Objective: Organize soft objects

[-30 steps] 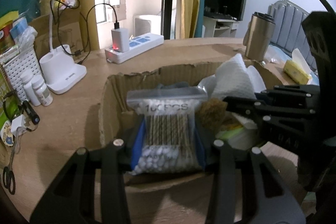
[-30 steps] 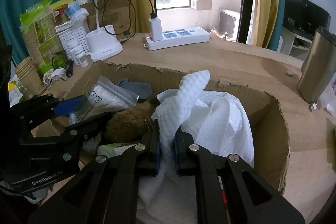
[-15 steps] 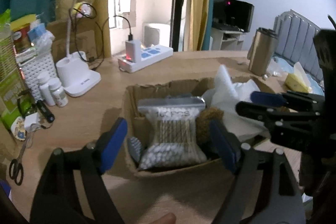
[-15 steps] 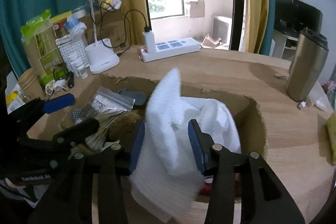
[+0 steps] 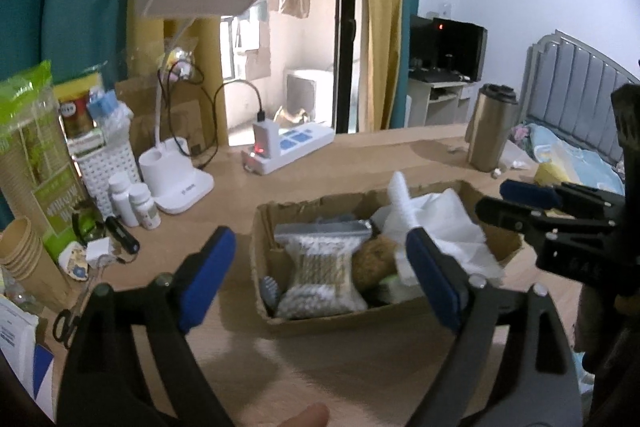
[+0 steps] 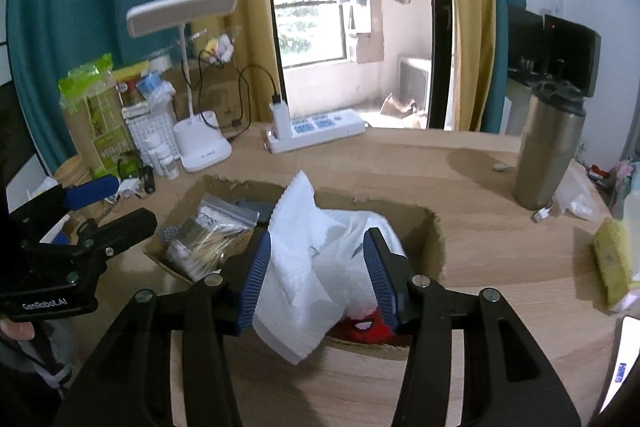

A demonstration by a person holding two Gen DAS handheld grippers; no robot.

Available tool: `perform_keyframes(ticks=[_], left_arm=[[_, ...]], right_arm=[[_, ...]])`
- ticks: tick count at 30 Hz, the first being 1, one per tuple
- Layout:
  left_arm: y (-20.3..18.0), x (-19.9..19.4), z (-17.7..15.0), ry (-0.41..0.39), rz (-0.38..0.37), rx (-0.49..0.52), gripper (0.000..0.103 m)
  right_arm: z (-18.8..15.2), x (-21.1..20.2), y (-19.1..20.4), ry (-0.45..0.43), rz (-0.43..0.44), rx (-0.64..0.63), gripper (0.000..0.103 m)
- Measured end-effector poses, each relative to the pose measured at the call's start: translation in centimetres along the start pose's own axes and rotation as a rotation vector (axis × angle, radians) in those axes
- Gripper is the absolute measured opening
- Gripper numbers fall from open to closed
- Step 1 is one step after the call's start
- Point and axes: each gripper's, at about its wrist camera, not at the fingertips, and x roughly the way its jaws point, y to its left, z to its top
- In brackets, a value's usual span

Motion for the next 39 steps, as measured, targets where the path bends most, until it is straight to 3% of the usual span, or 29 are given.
perform_keyframes(ticks=[14, 18, 24, 32, 39], left_arm=[[-3.2, -5.5, 2.2, -0.120, -0.016, 0.003, 0.091], [-3.7, -7.0, 2.5, -0.156, -0.030, -0.010, 0.095], [-4.5, -8.4, 2.5, -0.165, -0.049, 0.003, 0.100], [-4.3, -9.7, 2.4, -0.210, 0.030, -0.025, 0.102], [-4.0, -9.9, 2.3, -0.226, 0.011, -0.031, 0.102]], right_arm=[[0.1, -6.7, -0.7, -0.115, -0.076, -0.015, 0.054], [0.2, -9.0, -1.0, -0.163, -0.101, -0.015, 0.066], [0.5, -11.5, -0.9, -0.214, -0.136, -0.016, 0.070], [0.2, -13.5, -0.9, -0.249, -0.167, -0.003, 0.078], [0.3, -14.3, -0.7, -0.287, -0.177, -0.005, 0.084]])
